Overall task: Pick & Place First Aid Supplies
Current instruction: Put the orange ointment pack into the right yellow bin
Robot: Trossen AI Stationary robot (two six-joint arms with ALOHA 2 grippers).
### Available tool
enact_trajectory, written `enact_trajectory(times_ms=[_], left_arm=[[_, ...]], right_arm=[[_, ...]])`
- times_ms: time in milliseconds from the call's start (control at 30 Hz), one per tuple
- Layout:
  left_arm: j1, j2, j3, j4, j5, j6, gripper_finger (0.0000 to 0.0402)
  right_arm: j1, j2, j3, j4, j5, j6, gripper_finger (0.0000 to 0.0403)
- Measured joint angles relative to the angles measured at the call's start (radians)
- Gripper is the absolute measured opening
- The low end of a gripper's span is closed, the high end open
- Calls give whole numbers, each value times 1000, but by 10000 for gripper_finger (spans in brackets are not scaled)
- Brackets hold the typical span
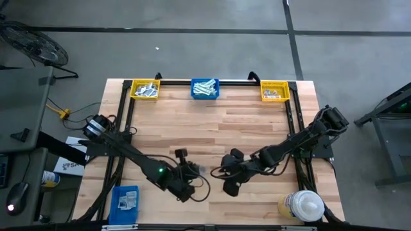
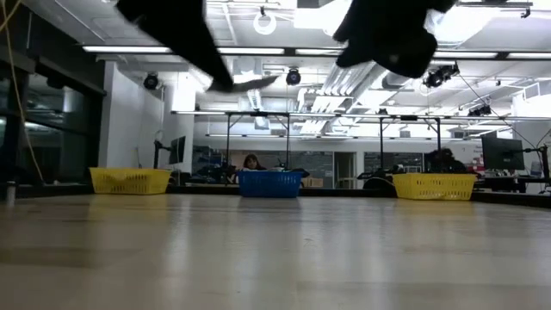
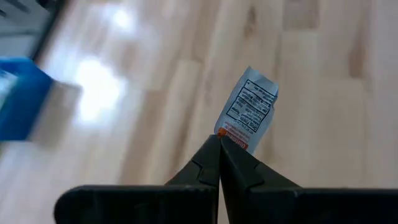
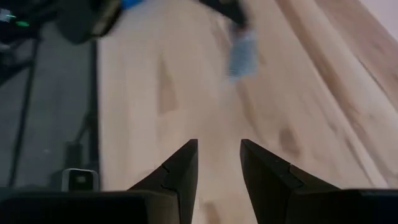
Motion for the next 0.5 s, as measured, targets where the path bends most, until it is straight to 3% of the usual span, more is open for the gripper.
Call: enact_trajectory(times_ms=[233,500], left_arm=[[38,0,87,-17,-99,116,0],[41,-2,96,-25,-143,147,0]], right_arm=[[-28,0,0,117,-3,-55,114],[-65,0,0,121,46,-47,114]])
